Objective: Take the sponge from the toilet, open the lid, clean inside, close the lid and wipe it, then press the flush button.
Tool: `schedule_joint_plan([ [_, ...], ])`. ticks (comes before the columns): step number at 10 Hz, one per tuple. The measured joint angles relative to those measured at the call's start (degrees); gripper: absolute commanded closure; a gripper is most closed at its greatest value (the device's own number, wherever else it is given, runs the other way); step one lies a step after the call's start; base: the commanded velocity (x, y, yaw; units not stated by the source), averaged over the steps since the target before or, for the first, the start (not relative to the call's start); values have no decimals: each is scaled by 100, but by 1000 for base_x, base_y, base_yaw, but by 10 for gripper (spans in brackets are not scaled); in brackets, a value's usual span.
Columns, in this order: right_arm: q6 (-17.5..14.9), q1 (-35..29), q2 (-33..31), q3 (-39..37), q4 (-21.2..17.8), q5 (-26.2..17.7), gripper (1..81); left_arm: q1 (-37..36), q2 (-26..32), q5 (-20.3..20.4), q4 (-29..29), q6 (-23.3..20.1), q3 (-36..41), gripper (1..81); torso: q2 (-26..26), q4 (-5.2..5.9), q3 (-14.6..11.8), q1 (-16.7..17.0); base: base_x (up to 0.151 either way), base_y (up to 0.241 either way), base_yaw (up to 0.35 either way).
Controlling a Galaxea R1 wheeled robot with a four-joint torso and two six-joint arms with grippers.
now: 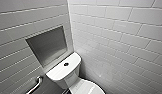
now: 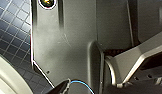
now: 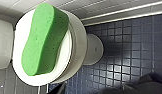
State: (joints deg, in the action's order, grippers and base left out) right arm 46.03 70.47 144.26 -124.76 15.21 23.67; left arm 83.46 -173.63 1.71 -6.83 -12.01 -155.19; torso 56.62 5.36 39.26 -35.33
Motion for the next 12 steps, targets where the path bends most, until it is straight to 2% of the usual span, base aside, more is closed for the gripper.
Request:
schedule_joint_plan([
  [3, 13, -154, 0, 34, 7, -35, 10, 4, -2, 2, 2, 0, 0, 10, 599, 0, 46, -376, 0, 0, 0],
  [6, 13, -190, 26, 87, 44, -85, 10, 9, -2, -17, 0, 2, 0, 10, 1071, 0, 360, -669, 0, 0, 0],
  [12, 16, -599, -546, 1456, 273, -177, 10, 39, -38, -15, 0, 0, 2, 10, 2284, 0, 435, -1425, 0, 0, 0],
])
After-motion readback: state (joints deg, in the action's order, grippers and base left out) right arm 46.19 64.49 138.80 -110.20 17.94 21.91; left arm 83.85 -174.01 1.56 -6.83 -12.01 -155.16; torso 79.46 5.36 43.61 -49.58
